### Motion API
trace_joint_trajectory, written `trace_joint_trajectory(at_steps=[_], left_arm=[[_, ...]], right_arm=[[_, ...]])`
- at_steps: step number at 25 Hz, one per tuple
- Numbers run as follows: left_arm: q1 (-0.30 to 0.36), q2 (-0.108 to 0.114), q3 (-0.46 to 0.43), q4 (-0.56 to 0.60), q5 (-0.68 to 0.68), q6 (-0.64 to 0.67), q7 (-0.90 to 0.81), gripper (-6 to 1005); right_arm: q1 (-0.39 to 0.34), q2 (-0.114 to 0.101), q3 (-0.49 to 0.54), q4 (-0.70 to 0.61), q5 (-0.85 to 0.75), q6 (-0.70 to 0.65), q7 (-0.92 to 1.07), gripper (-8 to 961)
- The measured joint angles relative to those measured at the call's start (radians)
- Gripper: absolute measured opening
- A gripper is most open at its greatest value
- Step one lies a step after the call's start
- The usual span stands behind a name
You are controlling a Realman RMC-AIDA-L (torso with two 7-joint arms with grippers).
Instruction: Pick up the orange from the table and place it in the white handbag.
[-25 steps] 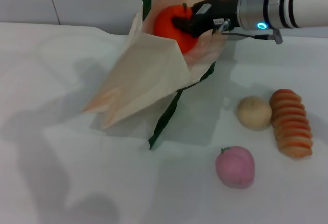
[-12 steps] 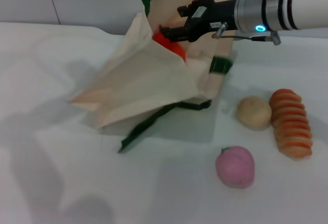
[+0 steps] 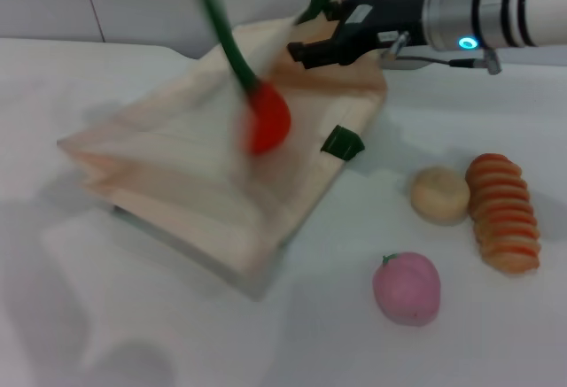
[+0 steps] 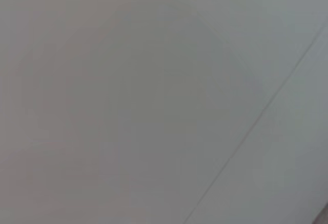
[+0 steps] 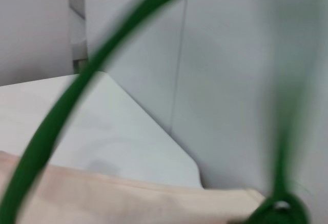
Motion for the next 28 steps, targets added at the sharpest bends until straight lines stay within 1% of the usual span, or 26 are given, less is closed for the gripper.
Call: trace_joint_trajectory(at_steps=[2, 5, 8, 14, 19, 21, 22, 24, 27, 28], left_arm=[[0.009, 0.005, 0.000, 0.017, -0.015, -0.015, 0.002, 94], [0.016, 0.007, 0.000, 0.020, -0.019, -0.020, 0.002, 206], [0.024, 0.008, 0.000, 0.020, -0.021, -0.022, 0.003, 276], [0.045, 0.008, 0.000, 0.021, -0.057, -0.024, 0.007, 415], [0.063, -0.001, 0.000, 0.022, -0.062, -0.036, 0.018, 517], [0.072, -0.012, -0.001, 0.025, -0.065, -0.046, 0.045, 554], [0.077, -0.024, -0.001, 0.025, -0.072, -0.050, 0.075, 573], [0.083, -0.036, -0.001, 0.026, -0.080, -0.055, 0.106, 569], [0.099, -0.073, -0.002, 0.026, -0.104, -0.081, 0.196, 565], [0.107, -0.090, -0.002, 0.026, -0.115, -0.095, 0.234, 564]], right_arm=[[-0.017, 0.000, -0.002, -0.028, -0.003, 0.004, 0.017, 890], [-0.027, -0.002, -0.003, -0.041, -0.008, 0.010, 0.031, 889], [-0.045, -0.003, -0.003, -0.067, -0.035, 0.010, 0.063, 889], [-0.122, -0.003, -0.002, -0.193, -0.076, 0.015, 0.165, 888], [-0.201, -0.003, 0.014, -0.284, -0.026, 0.012, 0.181, 888], [-0.233, -0.003, 0.014, -0.305, 0.024, 0.008, 0.174, 887], [-0.245, -0.003, 0.014, -0.314, 0.046, 0.007, 0.169, 887], [-0.282, -0.002, 0.014, -0.331, 0.116, -0.002, 0.144, 887], [-0.336, 0.001, 0.021, -0.334, 0.256, -0.015, 0.051, 887], [-0.359, 0.002, 0.023, -0.331, 0.330, -0.014, 0.003, 886]])
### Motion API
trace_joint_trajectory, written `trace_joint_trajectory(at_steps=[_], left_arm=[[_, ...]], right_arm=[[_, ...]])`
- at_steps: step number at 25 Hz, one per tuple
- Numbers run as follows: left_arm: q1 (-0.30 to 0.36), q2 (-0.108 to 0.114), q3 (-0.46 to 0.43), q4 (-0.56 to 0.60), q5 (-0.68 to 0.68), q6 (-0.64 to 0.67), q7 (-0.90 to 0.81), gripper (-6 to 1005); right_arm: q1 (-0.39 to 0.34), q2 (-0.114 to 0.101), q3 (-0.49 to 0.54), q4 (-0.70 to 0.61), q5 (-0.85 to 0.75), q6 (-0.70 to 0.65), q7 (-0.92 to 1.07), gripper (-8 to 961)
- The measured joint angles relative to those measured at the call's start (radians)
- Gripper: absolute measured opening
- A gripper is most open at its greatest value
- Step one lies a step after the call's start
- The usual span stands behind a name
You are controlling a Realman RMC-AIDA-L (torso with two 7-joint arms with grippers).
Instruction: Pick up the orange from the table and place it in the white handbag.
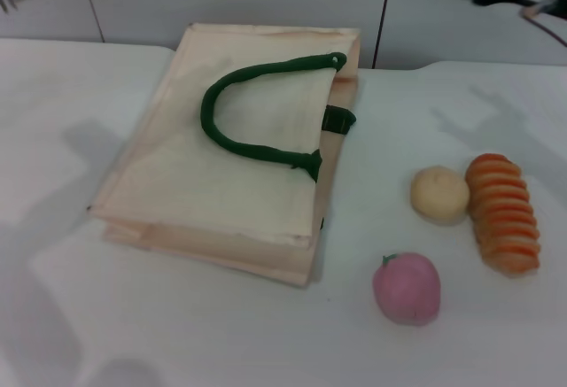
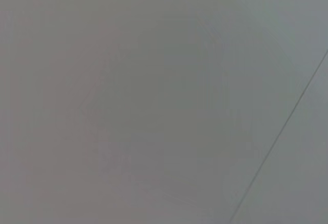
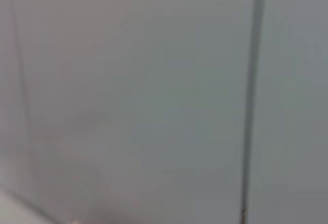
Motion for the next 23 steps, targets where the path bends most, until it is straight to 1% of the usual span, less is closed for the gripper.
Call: trace_joint_trajectory(at_steps=[2, 4, 6, 7, 8, 10, 12, 16, 18, 20, 23], left_arm=[[0.018, -0.032, -0.001, 0.000, -0.034, -0.026, 0.074, 561], [0.036, -0.057, -0.001, 0.001, -0.075, -0.047, 0.140, 561], [0.063, -0.086, -0.001, 0.002, -0.125, -0.072, 0.227, 561], [0.070, -0.096, -0.001, 0.004, -0.138, -0.082, 0.256, 561], [0.080, -0.110, -0.001, 0.006, -0.158, -0.099, 0.304, 561], [0.093, -0.129, -0.002, 0.011, -0.180, -0.126, 0.368, 561], [0.104, -0.137, -0.003, 0.030, -0.196, -0.146, 0.419, 561], [0.133, -0.136, -0.005, 0.122, -0.234, -0.194, 0.560, 561], [0.151, -0.138, -0.007, 0.167, -0.269, -0.210, 0.657, 561], [0.167, -0.139, -0.007, 0.203, -0.297, -0.216, 0.733, 561], [0.196, -0.140, -0.008, 0.267, -0.344, -0.224, 0.871, 561]], right_arm=[[-0.044, 0.001, 0.001, 0.007, 0.136, 0.014, -0.094, 886], [-0.087, 0.002, 0.001, 0.023, 0.273, 0.044, -0.205, 886], [-0.108, 0.002, 0.001, 0.050, 0.364, 0.072, -0.290, 886], [-0.121, 0.002, 0.001, 0.070, 0.410, 0.088, -0.333, 886], [-0.131, 0.001, 0.001, 0.085, 0.453, 0.103, -0.375, 886], [-0.154, 0.001, 0.001, 0.122, 0.536, 0.137, -0.471, 886], [-0.169, 0.003, 0.001, 0.163, 0.614, 0.174, -0.567, 886], [-0.180, 0.003, 0.001, 0.280, 0.778, 0.268, -0.773, 886], [-0.183, 0.003, 0.001, 0.326, 0.845, 0.298, -0.856, 886], [-0.186, 0.003, 0.001, 0.365, 0.899, 0.315, -0.925, 886], [-0.189, 0.003, 0.001, 0.411, 0.955, 0.328, -0.979, 886]])
